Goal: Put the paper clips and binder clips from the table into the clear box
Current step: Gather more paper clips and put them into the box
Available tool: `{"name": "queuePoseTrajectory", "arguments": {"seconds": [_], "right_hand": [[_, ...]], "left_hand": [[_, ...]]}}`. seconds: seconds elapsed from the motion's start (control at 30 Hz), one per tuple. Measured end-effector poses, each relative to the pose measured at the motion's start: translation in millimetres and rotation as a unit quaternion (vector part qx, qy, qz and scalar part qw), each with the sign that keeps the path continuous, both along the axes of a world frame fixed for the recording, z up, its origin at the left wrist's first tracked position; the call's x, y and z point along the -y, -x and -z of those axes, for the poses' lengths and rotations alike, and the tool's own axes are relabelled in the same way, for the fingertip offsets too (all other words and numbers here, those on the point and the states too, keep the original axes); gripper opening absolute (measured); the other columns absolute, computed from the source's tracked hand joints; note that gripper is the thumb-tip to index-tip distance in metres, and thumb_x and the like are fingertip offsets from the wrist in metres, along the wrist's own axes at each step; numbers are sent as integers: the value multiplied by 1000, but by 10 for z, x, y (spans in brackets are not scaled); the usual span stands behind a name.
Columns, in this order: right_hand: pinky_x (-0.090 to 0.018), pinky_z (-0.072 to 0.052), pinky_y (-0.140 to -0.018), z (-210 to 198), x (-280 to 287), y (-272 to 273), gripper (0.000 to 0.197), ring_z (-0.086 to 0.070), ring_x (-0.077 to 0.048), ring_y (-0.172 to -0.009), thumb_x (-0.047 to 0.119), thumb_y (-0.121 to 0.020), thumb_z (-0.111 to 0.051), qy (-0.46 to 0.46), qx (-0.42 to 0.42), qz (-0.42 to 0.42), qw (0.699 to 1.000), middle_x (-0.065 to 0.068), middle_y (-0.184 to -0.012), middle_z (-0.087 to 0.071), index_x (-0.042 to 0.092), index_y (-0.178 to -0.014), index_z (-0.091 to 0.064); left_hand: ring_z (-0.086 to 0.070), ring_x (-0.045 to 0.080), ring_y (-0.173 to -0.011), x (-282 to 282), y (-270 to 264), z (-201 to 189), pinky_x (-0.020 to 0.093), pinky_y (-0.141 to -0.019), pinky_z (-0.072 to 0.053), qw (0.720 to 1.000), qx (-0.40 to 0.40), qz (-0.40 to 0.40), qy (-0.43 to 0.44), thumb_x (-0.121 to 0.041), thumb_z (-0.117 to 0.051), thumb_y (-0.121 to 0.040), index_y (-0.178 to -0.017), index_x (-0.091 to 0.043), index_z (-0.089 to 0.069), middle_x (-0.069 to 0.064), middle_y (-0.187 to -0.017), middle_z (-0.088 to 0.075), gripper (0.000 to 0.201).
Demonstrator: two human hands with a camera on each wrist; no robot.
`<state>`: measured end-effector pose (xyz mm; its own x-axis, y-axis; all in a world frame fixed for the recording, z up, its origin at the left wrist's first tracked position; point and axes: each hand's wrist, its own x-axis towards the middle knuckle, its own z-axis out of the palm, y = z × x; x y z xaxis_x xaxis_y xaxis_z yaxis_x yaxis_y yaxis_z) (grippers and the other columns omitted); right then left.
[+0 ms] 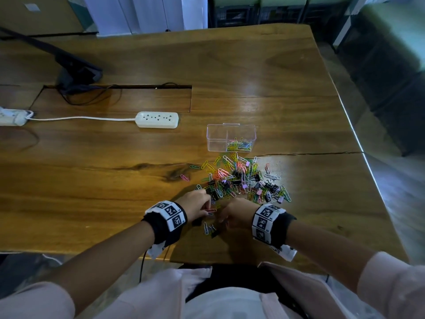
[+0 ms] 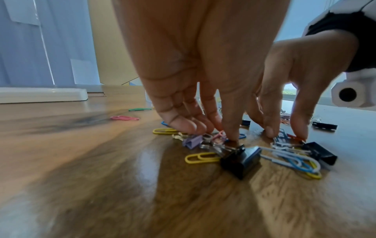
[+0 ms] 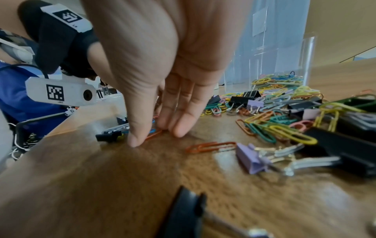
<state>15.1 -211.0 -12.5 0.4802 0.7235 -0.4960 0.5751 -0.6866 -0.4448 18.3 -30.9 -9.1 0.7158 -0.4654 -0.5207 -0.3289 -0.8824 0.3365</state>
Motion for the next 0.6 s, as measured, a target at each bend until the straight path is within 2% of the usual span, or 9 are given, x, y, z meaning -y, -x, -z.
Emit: {"name": "queuePoseTrajectory", "arguments": {"seconds": [0.13, 0.23, 0.33, 0.47, 0.6], "right_hand": [[-34, -47, -94, 14, 24, -7, 21, -60, -16, -103, 18, -87, -61, 16, 9, -1, 1000, 0, -112, -65, 16, -106, -69], [-36, -47, -95, 46, 41, -2, 19, -58, -18, -104, 17, -87, -60, 27, 12, 8, 1000, -3, -112, -63, 14, -104, -68], [-38, -47, -94, 70, 33, 8, 17, -57, -22, -104, 17, -88, -57, 45, 17, 18, 999, -8, -113, -59, 9, -101, -66], [-35, -47, -92, 74, 6, 25, 20, -56, -25, -105, 14, -90, -54, 57, 31, 2, 998, -10, -118, -54, 5, -106, -62], [-34, -43, -92, 71, 19, 12, 23, -54, -26, -109, 10, -91, -50, 53, 39, 4, 998, -12, -120, -54, 3, -111, -60]], "left_hand": [[-52, 18, -101, 15, -2, -20, 24, -80, -40, 1000, 4, 20, 11, -22, -58, -91, -97, -14, -59, 2, -106, -55, 11], [-50, 15, -99, 5, 25, -69, 25, -81, -39, 998, 9, 53, 29, -27, -56, -92, -96, -14, -59, 1, -104, -59, 14], [-50, 15, -96, -18, 94, -101, 27, -81, -42, 995, -21, 90, 25, -29, -58, -90, -97, -16, -59, 2, -103, -58, 15], [-52, 17, -100, -48, 176, -67, 31, -83, -44, 992, -29, 119, 15, -25, -61, -88, -101, -18, -59, 3, -104, -61, 15], [-50, 16, -104, -47, 234, -28, 31, -87, -44, 994, -29, 108, 18, -31, -67, -84, -110, -18, -59, -1, -109, -62, 30]]}}
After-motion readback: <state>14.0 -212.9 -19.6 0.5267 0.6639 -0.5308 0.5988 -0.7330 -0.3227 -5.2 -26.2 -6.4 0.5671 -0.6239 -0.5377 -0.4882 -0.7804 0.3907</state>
